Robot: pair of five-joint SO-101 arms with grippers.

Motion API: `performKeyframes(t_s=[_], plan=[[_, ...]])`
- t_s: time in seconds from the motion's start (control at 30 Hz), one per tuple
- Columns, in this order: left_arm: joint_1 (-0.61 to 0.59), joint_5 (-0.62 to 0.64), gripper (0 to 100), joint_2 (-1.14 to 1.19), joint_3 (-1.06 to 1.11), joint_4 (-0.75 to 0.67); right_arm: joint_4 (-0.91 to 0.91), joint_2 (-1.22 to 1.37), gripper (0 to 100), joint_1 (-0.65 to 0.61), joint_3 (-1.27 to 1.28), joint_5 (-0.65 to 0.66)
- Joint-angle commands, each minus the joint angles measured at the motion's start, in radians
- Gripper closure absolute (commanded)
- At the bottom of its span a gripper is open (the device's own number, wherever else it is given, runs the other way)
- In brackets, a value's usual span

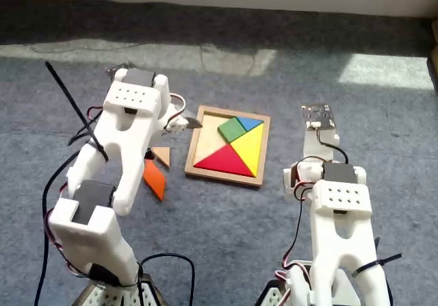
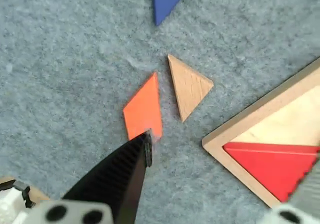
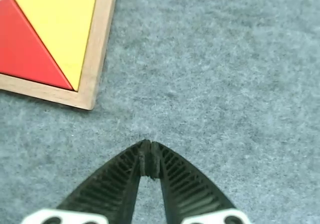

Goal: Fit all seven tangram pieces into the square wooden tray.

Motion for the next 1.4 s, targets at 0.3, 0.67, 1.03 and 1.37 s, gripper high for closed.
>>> performKeyframes(t_s=[0.3, 0.67, 1.03, 1.37], plan=[[-0.013, -0.005, 82, 0.140, -0.002, -0.120, -0.015, -0.019, 99.5, 0.008, -0.002, -0.003], [-0.056, -0.006, 82, 0.216, -0.005, -0.222, -0.015, -0.019, 99.5, 0.008, -0.002, -0.002], [-0.053, 0.025, 71, 0.355, -0.159, -0.075, -0.015, -0.019, 99.5, 0.008, -0.002, -0.002], [0.012, 0.032, 87, 0.335, -0.160, -0.077, -0.013, -0.019, 99.5, 0.012, -0.002, -0.002]])
